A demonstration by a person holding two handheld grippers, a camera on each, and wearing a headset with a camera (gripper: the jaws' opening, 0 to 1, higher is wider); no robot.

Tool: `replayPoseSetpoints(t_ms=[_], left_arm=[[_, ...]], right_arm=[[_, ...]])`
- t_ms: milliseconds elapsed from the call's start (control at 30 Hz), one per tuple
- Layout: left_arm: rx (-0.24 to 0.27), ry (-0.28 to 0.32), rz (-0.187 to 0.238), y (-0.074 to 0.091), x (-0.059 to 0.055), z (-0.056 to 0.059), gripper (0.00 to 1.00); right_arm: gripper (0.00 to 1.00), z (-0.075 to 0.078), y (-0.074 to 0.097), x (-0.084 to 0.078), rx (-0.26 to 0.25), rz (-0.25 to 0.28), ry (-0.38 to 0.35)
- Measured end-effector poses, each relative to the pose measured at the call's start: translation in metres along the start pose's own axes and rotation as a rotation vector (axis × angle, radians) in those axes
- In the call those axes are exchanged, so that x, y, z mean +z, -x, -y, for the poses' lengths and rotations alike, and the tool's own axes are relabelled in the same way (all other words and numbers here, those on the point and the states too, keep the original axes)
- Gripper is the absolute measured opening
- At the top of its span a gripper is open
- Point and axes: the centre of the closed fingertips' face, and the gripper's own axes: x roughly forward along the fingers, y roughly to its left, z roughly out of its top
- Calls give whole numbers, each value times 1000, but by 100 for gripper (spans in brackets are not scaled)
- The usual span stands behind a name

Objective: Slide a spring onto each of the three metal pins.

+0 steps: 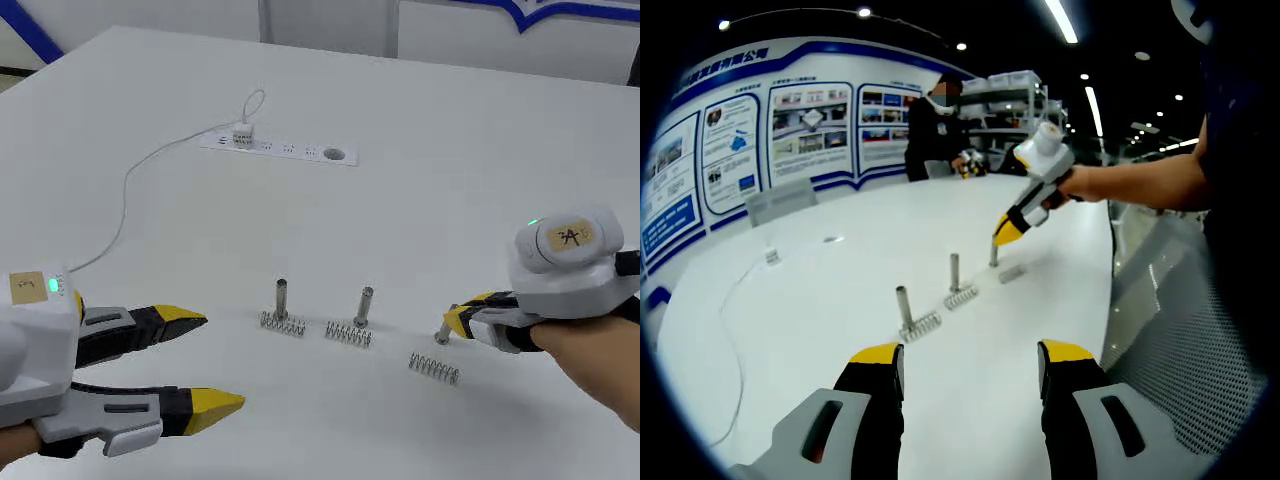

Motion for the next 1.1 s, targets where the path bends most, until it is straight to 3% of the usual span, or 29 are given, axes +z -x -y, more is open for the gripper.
replayPoseSetpoints(t_ms=[433, 700, 900, 1100], left_arm=[[-3, -1, -4, -1, -1, 0, 55], [-9, -2, -8, -3, -2, 1, 55], [-11, -2, -6, -3, -1, 1, 55], [-10, -1, -8, -2, -2, 1, 55]], right_arm=[[14, -7, 10, -16, 25, -16, 15], [14, -24, 2, -22, 104, -44, 79], [14, -41, -7, -24, 198, -85, 177], [16, -50, -17, -24, 244, -114, 257]])
